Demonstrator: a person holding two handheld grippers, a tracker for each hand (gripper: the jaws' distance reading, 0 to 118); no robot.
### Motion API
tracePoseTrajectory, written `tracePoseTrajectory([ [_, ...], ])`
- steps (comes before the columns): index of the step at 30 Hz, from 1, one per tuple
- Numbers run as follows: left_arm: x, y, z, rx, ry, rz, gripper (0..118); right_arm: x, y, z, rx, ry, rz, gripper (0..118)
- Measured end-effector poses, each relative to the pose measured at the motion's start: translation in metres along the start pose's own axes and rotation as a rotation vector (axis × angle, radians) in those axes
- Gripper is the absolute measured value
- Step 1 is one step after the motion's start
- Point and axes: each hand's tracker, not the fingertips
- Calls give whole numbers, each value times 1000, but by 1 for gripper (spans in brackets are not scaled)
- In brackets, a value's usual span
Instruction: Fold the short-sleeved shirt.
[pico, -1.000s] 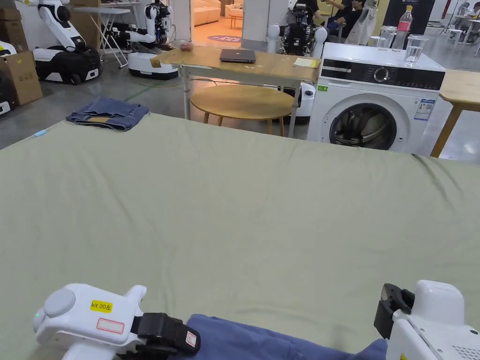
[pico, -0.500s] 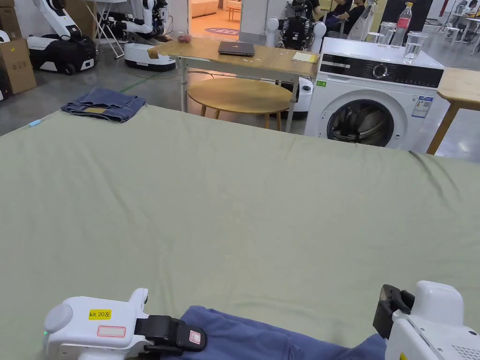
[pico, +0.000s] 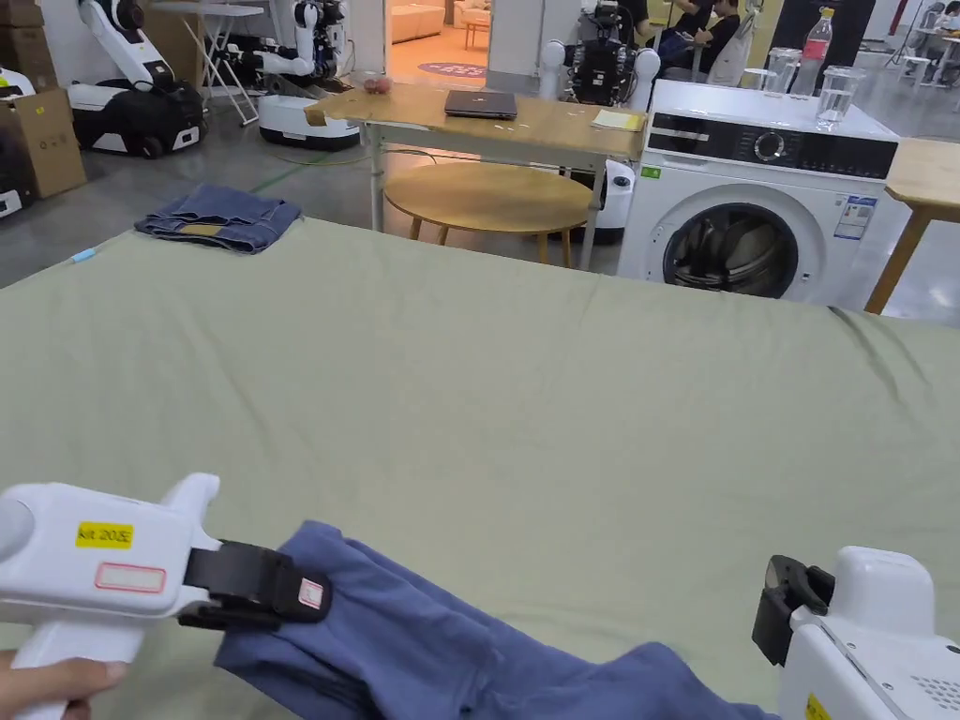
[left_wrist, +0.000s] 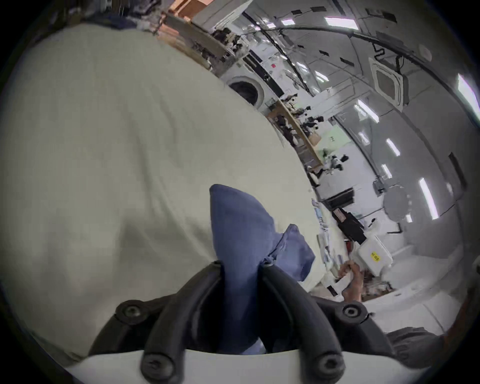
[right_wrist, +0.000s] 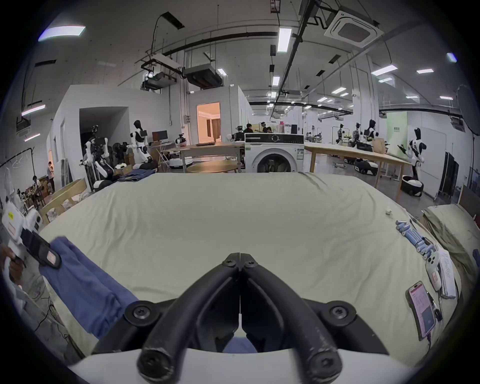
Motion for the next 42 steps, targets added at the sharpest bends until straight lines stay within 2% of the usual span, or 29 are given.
tracePoseTrajectory([
  [3, 11, 11, 29, 30, 137, -28, 9, -5, 2, -2, 3, 16, 4, 0],
  [7, 23, 21, 37, 32, 274, -48, 9, -10, 2, -3, 7, 34, 8, 0],
  [13, 77, 18, -4, -34, 377, -112, 9, -11, -1, -2, 3, 44, -2, 0],
  [22, 153, -2, -81, -165, 309, -210, 9, 2, -4, 2, -4, 21, -6, 0],
  [30, 178, -21, -168, -288, 327, -229, 9, 11, -7, 7, -11, -1, -20, 0],
  [40, 194, -31, -206, -289, 339, -235, 9, 22, -10, 10, -26, -24, -28, 0],
  [42, 191, -31, -208, -306, 323, -221, 17, 22, -11, 10, -27, -26, -31, 0],
])
